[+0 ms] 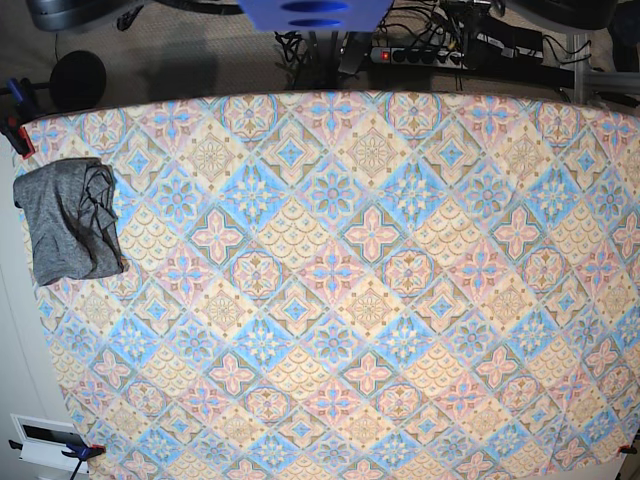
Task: Layout the t-shirt on the table in an organized manner, then fold the t-shirt properly
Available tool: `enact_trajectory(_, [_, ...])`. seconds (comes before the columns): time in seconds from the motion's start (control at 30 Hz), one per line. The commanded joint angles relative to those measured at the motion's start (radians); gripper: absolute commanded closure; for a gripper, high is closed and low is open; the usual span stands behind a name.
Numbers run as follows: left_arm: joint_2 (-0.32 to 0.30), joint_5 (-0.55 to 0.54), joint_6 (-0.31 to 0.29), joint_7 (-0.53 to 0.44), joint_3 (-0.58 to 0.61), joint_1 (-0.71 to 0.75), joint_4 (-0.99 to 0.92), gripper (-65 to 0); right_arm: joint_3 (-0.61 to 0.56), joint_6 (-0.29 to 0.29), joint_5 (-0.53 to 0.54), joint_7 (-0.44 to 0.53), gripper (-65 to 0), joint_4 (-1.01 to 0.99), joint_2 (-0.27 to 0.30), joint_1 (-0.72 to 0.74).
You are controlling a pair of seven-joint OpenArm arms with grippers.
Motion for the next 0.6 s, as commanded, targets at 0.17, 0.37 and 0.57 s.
enact_trajectory(0.17, [-0.066,0.044,0.001,-0.032,-0.003,-0.163,-0.356,-4.7,-0.066,0.001,0.010,-0.008,0.0,-0.183,0.011,-0.005])
enact_trajectory(0.37, [-0.111,0.115,0.001,0.026,-0.003,-0.358,-0.678,-4.7,-0.099,0.001,0.010,-0.283,0.0,-0.344,0.015,0.216])
enact_trajectory(0.57, [-0.095,0.170,0.001,0.408,-0.003,-0.406,-0.603,-5.0,-0.093,0.001,0.012,-0.614,0.0,-0.364,0.015,0.342])
